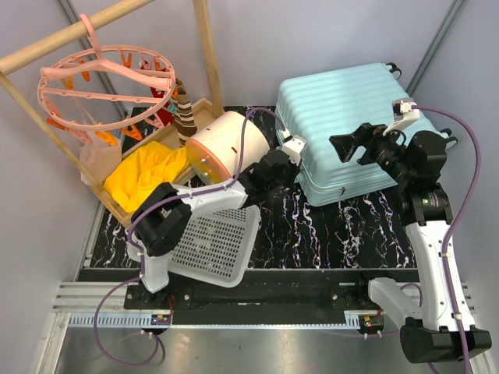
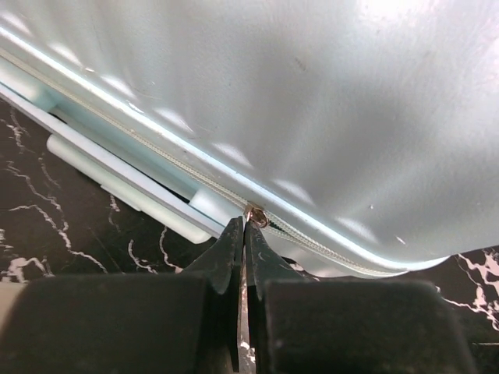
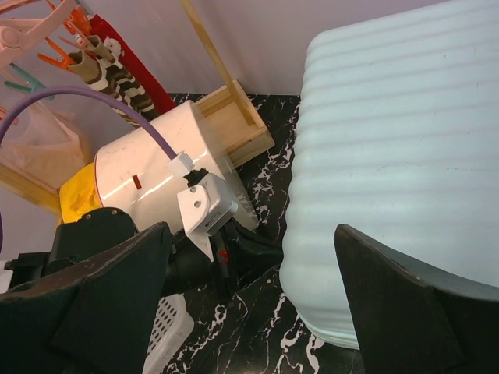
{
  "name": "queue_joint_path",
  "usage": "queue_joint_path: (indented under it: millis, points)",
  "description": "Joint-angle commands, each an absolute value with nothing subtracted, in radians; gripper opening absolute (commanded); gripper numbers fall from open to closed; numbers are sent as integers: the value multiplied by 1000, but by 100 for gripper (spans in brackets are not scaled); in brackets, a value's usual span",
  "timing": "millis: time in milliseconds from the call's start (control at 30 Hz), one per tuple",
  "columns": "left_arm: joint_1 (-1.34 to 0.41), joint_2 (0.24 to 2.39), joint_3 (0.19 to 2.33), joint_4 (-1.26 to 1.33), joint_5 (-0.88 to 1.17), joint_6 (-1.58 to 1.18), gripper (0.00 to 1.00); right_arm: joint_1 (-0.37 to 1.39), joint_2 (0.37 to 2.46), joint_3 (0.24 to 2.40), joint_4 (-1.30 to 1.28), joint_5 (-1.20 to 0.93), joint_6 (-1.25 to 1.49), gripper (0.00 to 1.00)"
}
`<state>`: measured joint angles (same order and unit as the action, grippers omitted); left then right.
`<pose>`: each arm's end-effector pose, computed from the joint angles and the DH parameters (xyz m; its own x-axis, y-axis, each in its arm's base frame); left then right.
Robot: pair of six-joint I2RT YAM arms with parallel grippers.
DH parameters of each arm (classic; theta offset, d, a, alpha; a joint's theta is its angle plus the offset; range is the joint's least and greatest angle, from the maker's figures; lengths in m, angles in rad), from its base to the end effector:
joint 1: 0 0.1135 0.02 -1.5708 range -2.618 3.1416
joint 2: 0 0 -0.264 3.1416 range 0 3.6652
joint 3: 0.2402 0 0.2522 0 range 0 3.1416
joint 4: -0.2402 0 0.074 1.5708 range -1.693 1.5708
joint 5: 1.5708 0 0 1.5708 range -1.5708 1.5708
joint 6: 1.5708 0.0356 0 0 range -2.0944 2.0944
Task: Open, take out, and arrange the luggage
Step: Unzip the luggage at the center of the board.
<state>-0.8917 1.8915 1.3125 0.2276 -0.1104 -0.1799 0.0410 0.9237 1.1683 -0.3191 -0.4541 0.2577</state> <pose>0.2818 -0.3429 0.2426 -0.3395 0.1374 -0.9305 0.6583 0.7413 -0.1307 0.1889 0.0234 0.4338 -0.1927 0.2213 -0.9560 -0.4393 0.8517 0.2857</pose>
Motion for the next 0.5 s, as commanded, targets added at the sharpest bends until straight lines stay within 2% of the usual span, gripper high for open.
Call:
queue_joint_path:
  millis: [0,333,433,467]
  points:
    - [-845,1868,1400,311,-287,-107,0,41,926,1187,-272,-440,250,95]
    - [-845,1887,1395,288,-368,-84,0,41,962,1184,-265,-453,247,95]
    - [-845,1853,1301,388,-257,-75,0,41,966,1187,-293,-419,238,95]
    - [-845,1833,1280,438,-150,-72,0,40,968,1192,-317,-405,226,95]
